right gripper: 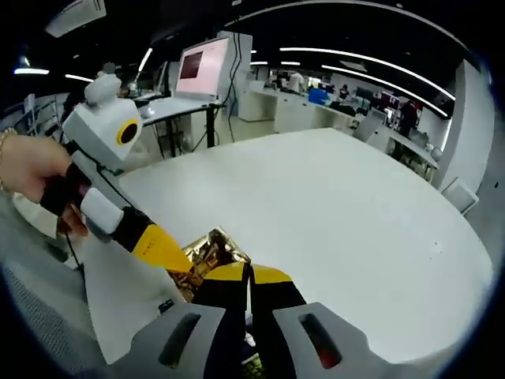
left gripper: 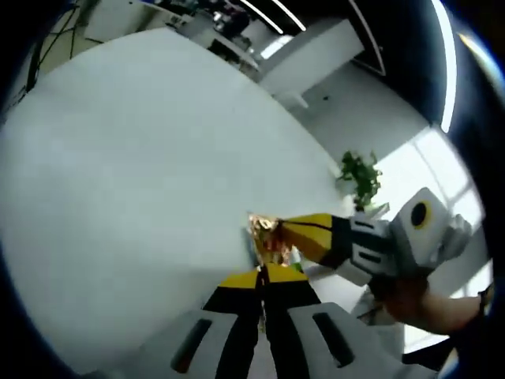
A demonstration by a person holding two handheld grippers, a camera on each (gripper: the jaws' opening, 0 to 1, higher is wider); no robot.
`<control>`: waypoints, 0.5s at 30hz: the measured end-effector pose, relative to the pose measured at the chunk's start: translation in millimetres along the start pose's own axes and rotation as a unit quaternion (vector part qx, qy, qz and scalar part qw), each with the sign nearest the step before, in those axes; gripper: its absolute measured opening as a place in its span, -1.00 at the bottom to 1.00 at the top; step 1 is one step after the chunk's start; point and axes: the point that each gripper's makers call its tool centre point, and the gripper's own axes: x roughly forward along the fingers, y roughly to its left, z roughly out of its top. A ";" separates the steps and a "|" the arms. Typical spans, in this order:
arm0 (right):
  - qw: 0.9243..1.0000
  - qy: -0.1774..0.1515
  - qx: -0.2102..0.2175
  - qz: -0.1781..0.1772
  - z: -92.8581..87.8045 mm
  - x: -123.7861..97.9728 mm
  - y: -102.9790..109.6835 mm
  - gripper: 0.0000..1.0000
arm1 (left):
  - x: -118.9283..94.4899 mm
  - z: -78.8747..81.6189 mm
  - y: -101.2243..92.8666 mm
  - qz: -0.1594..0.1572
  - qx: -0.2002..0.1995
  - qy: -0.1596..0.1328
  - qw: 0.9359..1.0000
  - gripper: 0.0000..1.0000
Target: Arrange the skincare products in the storage area until every visible bottle or jar stands upright without overlapping.
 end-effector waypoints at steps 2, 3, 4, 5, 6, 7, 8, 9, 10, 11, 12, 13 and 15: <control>1.000 0.003 0.000 0.000 -3.4 5.5 -1.1 -0.98 | 4.7 -2.3 4.5 0.009 0.002 0.004 1.000 -1.00; 1.000 0.003 0.001 0.001 -4.6 6.9 -1.4 -0.98 | 6.9 -3.7 8.6 0.014 0.000 0.004 1.000 -1.00; 1.000 0.004 0.002 0.000 -5.8 7.8 -1.9 -0.98 | 9.1 -5.2 11.3 0.016 -0.002 0.003 1.000 -1.00; 1.000 0.008 0.002 -0.001 -9.4 9.6 -2.7 -0.98 | 15.7 -4.2 16.9 0.015 -0.006 0.003 1.000 -1.00; 1.000 0.009 0.002 0.000 -11.4 10.7 -2.7 -0.98 | 17.6 -5.2 18.0 0.016 -0.006 0.004 1.000 -1.00; 1.000 0.011 0.007 0.001 -13.9 11.8 -2.6 -0.98 | 14.9 -7.2 18.3 0.024 -0.002 0.007 1.000 -1.00; 1.000 0.010 0.010 0.003 -15.4 12.7 -2.2 -0.98 | 15.5 -7.9 19.1 0.025 0.000 0.008 1.000 -1.00; 1.000 0.013 0.005 0.000 -18.7 14.7 -2.6 -0.98 | 18.7 -6.6 20.9 0.023 -0.002 0.007 1.000 -1.00; 1.000 0.018 0.001 -0.003 -21.7 15.6 -3.2 -0.98 | 20.4 -6.6 21.6 0.022 -0.006 0.007 1.000 -1.00; 1.000 0.019 0.012 -0.002 -23.4 17.4 -3.3 -0.98 | 19.4 -8.8 22.1 0.027 -0.009 0.010 1.000 -1.00; 1.000 0.022 0.019 -0.001 -25.2 20.8 -3.6 -0.98 | 20.3 -10.0 23.8 0.031 -0.005 0.012 0.999 -1.00; 1.000 0.022 0.017 -0.001 -26.3 22.8 -3.6 -0.98 | 22.3 -10.0 26.4 0.032 -0.002 0.012 0.999 -1.00; 0.999 0.027 0.020 -0.001 -28.5 23.8 -2.3 -0.98 | 29.0 -10.0 35.3 0.035 -0.003 0.019 0.999 -1.00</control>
